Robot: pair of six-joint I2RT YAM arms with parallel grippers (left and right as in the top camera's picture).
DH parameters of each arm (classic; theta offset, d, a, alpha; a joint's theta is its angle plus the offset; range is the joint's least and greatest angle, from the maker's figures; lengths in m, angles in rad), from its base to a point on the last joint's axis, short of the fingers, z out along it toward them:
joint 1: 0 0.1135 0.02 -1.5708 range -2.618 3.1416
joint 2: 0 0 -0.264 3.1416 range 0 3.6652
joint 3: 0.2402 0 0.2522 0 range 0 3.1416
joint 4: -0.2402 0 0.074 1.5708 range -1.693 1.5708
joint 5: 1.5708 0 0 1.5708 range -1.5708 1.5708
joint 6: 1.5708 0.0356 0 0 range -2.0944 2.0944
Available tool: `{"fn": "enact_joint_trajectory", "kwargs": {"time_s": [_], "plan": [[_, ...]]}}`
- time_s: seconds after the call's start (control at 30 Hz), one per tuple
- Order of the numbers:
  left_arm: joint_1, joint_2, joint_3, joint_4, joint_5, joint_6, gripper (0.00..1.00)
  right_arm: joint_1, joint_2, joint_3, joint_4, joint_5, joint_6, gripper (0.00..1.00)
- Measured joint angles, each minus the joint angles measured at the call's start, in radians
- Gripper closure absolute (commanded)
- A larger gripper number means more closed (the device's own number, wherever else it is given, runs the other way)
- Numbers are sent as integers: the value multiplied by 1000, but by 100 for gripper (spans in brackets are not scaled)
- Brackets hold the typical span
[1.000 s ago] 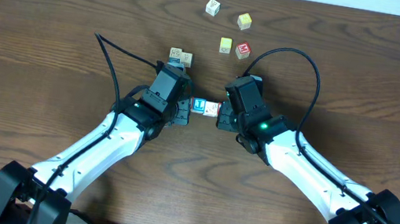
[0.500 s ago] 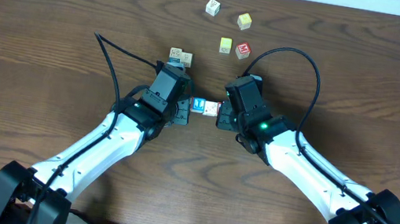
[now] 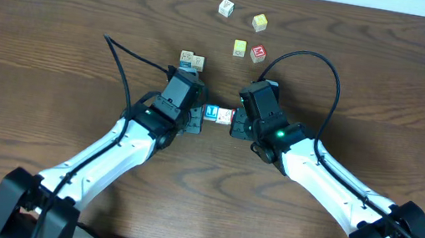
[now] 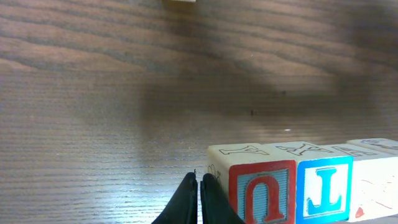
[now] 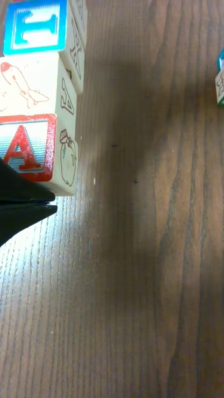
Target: Lift 4 blocks
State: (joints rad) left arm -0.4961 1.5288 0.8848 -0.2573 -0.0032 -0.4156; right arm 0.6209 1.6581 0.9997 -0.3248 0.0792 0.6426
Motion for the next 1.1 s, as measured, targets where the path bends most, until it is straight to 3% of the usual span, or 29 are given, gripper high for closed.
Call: {"fn": "enact_joint_trajectory", "kwargs": {"time_s": [1.1], "plan": [[-19, 56, -2, 26, 7, -19, 93, 0, 34, 0, 0, 44, -5, 99]]}}
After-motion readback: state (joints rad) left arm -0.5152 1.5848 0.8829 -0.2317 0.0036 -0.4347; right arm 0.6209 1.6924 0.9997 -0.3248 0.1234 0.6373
